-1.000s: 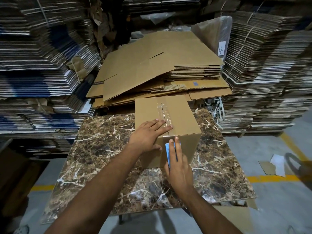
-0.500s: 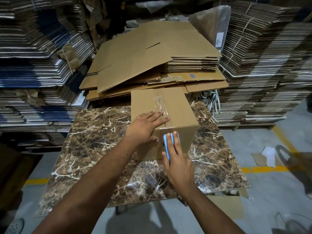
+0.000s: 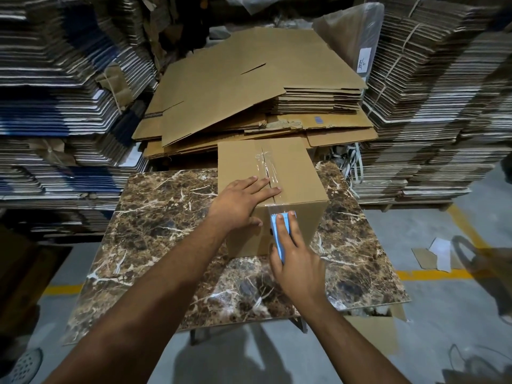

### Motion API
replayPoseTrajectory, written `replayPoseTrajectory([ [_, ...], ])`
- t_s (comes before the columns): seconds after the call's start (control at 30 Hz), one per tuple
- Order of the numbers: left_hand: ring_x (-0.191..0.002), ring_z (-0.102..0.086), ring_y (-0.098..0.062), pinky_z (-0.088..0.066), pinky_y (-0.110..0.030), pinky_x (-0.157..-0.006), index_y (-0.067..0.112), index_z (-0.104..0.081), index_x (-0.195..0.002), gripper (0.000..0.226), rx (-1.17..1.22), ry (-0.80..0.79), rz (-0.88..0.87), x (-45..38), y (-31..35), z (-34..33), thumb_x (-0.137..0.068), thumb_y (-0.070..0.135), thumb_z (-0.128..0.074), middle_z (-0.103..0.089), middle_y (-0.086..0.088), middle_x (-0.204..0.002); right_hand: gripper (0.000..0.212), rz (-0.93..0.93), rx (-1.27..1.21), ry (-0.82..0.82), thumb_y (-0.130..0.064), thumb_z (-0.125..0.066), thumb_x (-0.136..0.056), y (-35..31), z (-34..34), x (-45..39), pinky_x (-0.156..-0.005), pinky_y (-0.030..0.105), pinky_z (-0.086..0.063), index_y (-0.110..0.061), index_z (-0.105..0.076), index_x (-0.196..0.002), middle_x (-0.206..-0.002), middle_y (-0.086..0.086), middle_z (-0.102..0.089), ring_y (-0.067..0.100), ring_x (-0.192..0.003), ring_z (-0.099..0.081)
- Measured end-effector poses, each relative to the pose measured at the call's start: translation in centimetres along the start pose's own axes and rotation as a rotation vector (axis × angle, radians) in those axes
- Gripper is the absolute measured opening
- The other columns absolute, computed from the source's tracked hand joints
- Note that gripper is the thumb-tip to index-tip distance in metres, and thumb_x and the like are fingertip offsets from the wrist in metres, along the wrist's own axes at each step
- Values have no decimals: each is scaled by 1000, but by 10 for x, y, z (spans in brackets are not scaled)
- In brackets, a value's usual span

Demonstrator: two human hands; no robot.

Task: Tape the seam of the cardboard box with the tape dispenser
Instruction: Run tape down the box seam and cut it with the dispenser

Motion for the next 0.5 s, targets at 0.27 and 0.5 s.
replayPoseTrajectory([
  [0.27, -154, -19, -22, -24, -43, -121, 47, -9, -155, 103, 15, -1, 1, -2, -2, 0, -77, 56, -74, -17, 8, -168, 89, -35, -191, -78, -22, -62, -83, 8, -6, -7, -68, 35, -60, -38, -17, -157, -168, -17, -4, 24, -97, -71],
  [0.5, -154, -20, -22, -25, -44, -121, 47, -10, -155, 103, 23, -5, 8, -2, -2, -1, -76, 58, -74, -18, 9, -168, 77, -2, -264, -26, -28, -57, -88, 3, 8, -3, -71, 29, -57, -33, -22, -157, -168, -12, -10, 21, -104, -69],
])
Point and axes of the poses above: each hand's wrist, its own x-axis away from the middle knuckle, its own z-axis out of the back of the hand, y = z × x, the point moved 8 cm from there along -x, towards the middle knuckle
